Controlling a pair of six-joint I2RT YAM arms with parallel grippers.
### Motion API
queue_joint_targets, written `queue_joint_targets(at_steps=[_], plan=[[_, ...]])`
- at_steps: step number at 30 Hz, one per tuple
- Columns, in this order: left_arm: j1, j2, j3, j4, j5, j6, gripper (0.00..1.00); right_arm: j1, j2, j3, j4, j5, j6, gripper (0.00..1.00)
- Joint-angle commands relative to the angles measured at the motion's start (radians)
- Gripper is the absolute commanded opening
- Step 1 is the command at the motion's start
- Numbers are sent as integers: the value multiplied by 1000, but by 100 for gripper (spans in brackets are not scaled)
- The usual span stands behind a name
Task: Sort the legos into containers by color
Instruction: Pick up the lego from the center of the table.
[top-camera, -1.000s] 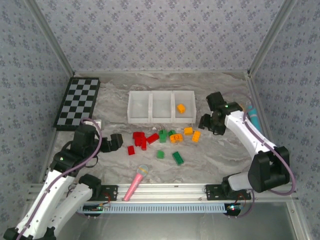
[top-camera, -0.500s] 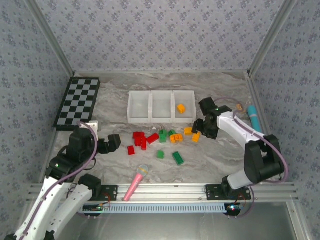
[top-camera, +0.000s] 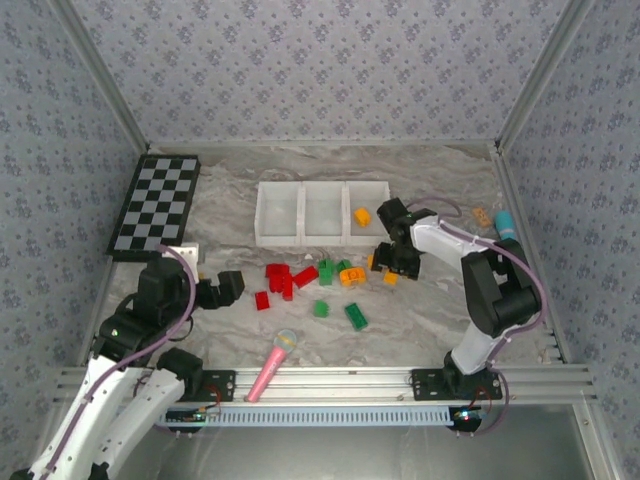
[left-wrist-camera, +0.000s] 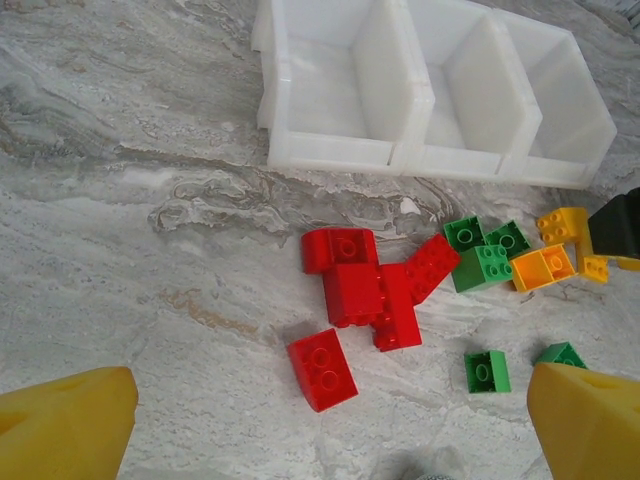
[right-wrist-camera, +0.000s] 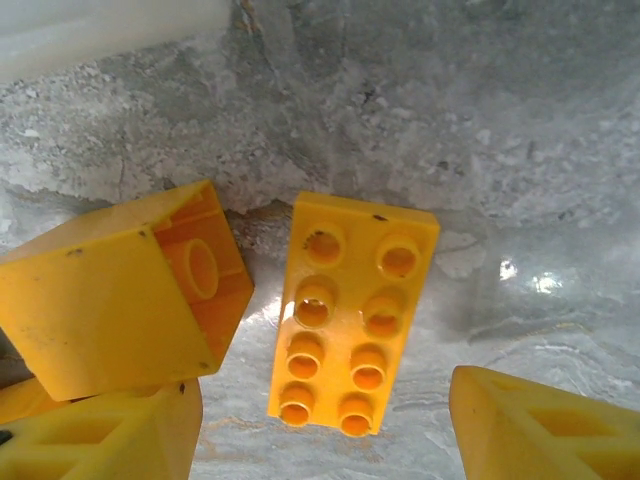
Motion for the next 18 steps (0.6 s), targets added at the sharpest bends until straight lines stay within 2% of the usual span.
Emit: queue_joint_targets(at_steps=[1,12,18], plan=[[-7,-6,-3,32,26,20,100,21,39,33,-17,44,12,68],[-9,-4,-13,46,26,24,100,23,61,14,-53,93,12,61],[-9,2,-14,47,29,25,100,11,53,-12,-31,87,-21,49]])
